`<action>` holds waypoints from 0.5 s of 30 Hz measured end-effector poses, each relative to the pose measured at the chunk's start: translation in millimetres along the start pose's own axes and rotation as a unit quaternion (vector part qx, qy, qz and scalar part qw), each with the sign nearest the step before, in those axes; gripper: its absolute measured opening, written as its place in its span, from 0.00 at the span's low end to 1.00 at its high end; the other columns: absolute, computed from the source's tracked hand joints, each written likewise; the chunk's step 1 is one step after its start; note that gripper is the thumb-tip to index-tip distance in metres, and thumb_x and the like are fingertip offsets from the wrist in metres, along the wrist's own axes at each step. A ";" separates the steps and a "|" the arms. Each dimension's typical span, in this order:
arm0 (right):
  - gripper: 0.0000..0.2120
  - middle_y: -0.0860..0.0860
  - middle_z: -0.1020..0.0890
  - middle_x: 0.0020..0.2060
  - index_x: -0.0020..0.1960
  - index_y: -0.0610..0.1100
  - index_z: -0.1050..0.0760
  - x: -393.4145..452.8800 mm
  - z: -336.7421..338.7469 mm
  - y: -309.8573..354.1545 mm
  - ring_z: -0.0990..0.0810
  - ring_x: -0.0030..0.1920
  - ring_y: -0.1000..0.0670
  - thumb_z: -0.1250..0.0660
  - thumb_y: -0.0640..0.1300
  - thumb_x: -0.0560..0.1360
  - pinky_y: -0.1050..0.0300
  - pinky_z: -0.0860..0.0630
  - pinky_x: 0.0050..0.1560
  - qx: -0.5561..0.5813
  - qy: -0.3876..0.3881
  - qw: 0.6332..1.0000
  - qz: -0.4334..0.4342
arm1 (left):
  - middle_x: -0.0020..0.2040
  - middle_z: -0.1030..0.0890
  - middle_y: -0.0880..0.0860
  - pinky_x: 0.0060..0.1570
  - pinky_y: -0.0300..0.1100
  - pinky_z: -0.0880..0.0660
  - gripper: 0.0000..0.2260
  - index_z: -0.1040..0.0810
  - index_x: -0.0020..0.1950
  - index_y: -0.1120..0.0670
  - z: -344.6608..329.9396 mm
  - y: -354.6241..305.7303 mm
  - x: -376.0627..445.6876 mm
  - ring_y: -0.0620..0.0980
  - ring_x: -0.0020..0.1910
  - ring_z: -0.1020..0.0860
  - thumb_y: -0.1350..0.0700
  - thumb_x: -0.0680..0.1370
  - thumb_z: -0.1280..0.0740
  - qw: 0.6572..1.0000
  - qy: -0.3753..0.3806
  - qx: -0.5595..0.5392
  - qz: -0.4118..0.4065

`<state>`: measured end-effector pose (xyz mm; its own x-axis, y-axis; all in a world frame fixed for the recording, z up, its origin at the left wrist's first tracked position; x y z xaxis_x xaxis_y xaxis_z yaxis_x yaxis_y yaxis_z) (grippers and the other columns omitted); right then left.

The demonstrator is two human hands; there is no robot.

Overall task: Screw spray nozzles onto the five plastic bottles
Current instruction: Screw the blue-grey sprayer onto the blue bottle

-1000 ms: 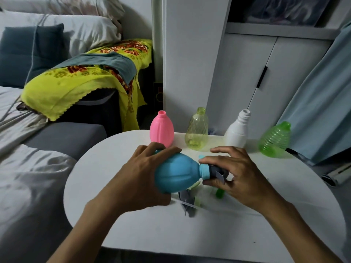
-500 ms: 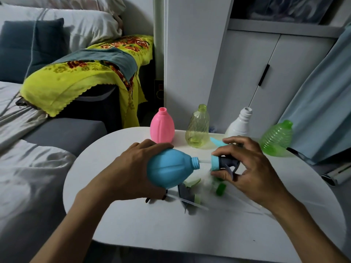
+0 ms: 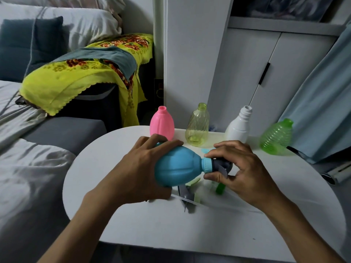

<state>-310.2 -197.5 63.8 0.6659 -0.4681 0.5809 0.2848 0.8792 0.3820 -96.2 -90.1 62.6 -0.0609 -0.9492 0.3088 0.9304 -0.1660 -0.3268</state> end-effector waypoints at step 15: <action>0.19 0.53 0.18 0.43 0.50 0.44 0.19 4.6 2.5 0.2 0.25 0.46 0.50 0.21 0.53 0.66 0.56 0.30 0.51 -0.049 -0.032 0.998 0.016 | 0.66 0.30 0.48 0.54 0.52 0.23 0.44 0.34 0.74 0.43 3.9 -10.9 2.8 0.51 0.61 0.33 0.46 0.60 0.20 0.998 -0.050 0.024 0.010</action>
<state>-308.9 -199.7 68.4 0.6314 -0.4412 0.6378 0.3313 0.8970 0.2925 -105.1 -89.9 70.5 -0.0081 -0.9199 0.3920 0.9472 -0.1327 -0.2918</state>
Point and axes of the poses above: each hand's wrist, its own x-axis towards the middle knuckle, its own z-axis out of the back of the hand, y = z × x, the point moved 3 cm from there along x, towards the middle knuckle
